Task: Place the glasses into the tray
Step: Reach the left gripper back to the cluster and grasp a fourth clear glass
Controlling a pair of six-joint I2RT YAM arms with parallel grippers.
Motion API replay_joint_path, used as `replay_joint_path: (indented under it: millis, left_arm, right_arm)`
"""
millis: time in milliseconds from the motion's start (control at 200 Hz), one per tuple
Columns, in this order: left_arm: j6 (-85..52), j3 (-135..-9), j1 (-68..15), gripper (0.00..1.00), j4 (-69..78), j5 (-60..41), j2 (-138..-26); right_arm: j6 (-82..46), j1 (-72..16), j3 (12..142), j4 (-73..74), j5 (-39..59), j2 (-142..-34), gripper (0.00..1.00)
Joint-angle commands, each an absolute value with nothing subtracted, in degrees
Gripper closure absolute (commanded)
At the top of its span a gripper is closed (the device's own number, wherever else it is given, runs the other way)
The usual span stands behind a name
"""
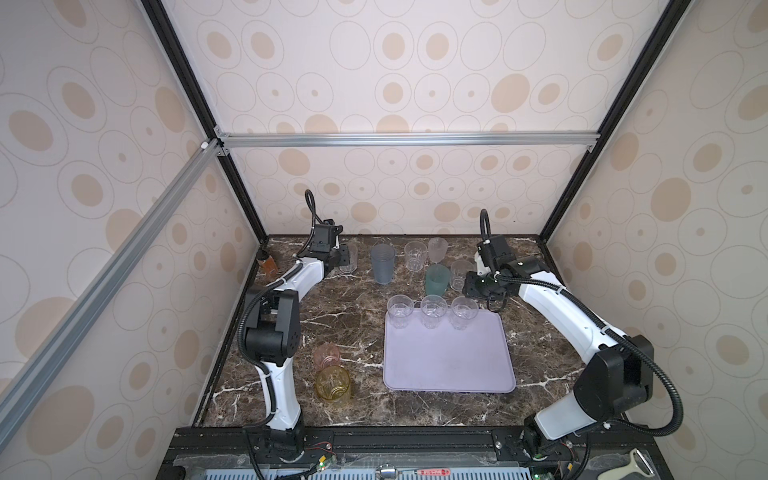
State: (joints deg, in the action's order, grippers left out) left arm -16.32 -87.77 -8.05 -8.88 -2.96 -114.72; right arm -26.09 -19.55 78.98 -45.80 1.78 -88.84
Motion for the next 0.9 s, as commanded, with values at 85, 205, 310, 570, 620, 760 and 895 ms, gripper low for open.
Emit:
replay_joint_path:
  millis: [85, 205, 310, 570, 620, 760, 895]
  left_arm:
    - [-13.7, -100.7, -7.2, 0.51, -16.0, -0.9, -121.2]
    - [-11.5, -106.2, -7.2, 0.53, -20.1, 2.6, -124.9]
    - [-9.6, -109.6, -7.1, 0.55, -22.9, 5.6, -127.1]
    - [-7.6, -116.3, -6.2, 0.62, -27.1, 3.9, -132.0]
    - [-7.4, -117.3, -6.1, 0.64, -27.9, 3.1, -133.0]
    - [-6.8, -118.5, -5.9, 0.66, -28.6, 2.9, -134.4]
    - [-6.1, -119.7, -5.3, 0.72, -29.3, 2.6, -135.9]
  right_arm:
    - [-26.7, -20.6, 78.8, -46.0, 2.1, -89.8, 0.61]
    - [-26.9, -21.1, 78.8, -46.0, 2.0, -90.0, 0.61]
    - [-26.8, -21.4, 78.8, -46.1, 1.8, -90.0, 0.61]
    - [-27.0, -22.0, 79.4, -46.1, 1.6, -90.6, 0.61]
    - [-26.9, -22.1, 79.8, -46.2, 1.6, -90.9, 0.61]
    - [-27.1, -22.5, 80.2, -46.3, 1.3, -91.3, 0.61]
    - [-27.2, -23.1, 80.5, -46.3, 1.1, -91.7, 0.61]
